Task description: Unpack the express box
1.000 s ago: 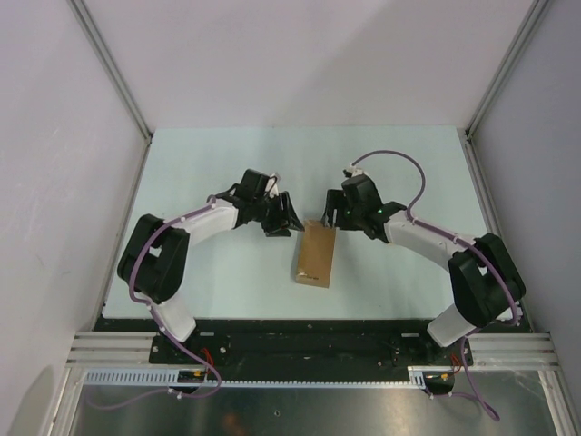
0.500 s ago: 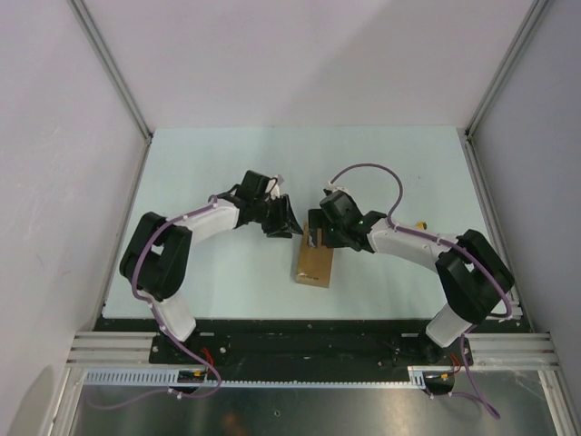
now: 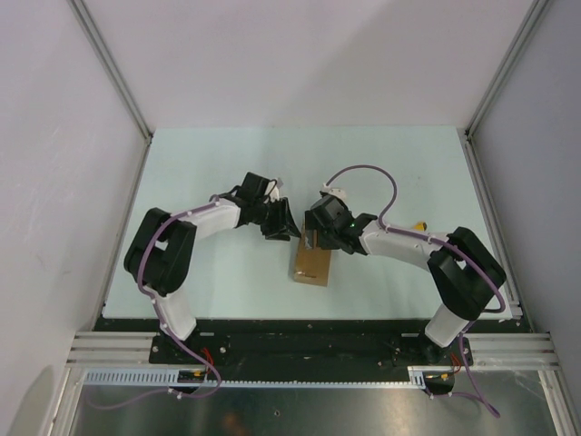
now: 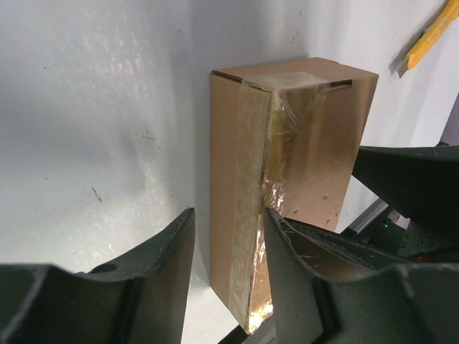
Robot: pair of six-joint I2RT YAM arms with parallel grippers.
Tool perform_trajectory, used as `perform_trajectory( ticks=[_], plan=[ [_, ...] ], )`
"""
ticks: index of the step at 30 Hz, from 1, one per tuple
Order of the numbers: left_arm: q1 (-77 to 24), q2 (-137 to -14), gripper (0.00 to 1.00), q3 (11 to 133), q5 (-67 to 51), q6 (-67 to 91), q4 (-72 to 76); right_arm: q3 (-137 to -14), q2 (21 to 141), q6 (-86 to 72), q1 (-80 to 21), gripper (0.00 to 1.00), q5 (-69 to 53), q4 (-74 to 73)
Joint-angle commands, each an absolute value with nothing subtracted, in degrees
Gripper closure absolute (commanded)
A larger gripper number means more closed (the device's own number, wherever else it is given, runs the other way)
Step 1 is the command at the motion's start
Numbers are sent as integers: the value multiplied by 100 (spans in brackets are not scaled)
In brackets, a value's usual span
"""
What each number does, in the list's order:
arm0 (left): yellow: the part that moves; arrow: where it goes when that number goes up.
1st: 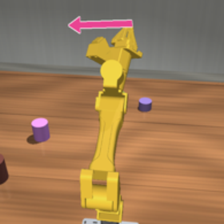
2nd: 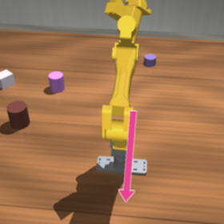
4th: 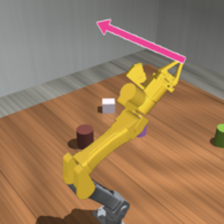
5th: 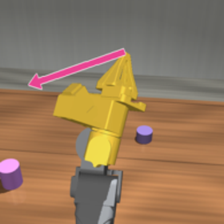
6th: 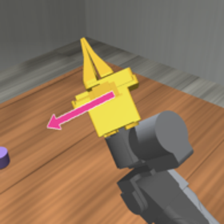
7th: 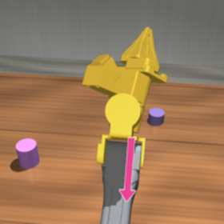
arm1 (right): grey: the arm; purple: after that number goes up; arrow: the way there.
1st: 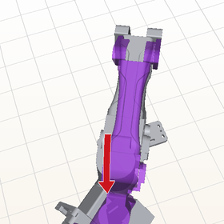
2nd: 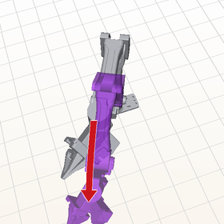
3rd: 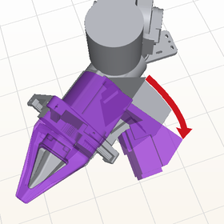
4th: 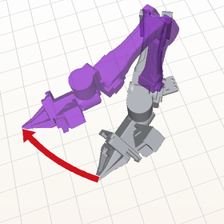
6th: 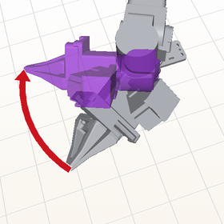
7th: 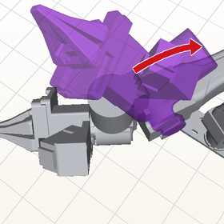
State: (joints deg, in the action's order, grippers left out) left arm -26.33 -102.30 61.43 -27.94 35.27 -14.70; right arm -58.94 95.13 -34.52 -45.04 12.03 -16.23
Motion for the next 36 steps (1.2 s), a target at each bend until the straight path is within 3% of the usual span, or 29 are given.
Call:
perform_trajectory(
  ticks=[1, 9, 15, 24, 30, 36],
  plan=[
    [-2593, -10318, 53, 6223, -3006, 3313, -1494, -5941, 9808, -3498, -4553, 19, 1749, -2021],
    [-2593, -10371, 53, 6302, -2979, 3191, -1573, -5941, 10028, -3603, -4597, 23, 1951, -2338],
    [-2601, -10283, 54, 6232, -3032, 3015, -1635, -5941, 10151, -3621, -4605, 38, 1907, -2391],
    [-2628, -9660, 51, 5678, -3340, 2637, -1661, -5941, 10213, -3674, -4614, 38, 1872, -2391],
    [-2654, -9685, 59, 5476, -3339, 2575, -1661, -5941, 10248, -3683, -4605, 38, 1837, -2391],
    [-2716, -9695, 57, 5502, -3314, 2566, -1661, -5941, 10257, -3683, -4614, 38, 1828, -2408]
  ],
)
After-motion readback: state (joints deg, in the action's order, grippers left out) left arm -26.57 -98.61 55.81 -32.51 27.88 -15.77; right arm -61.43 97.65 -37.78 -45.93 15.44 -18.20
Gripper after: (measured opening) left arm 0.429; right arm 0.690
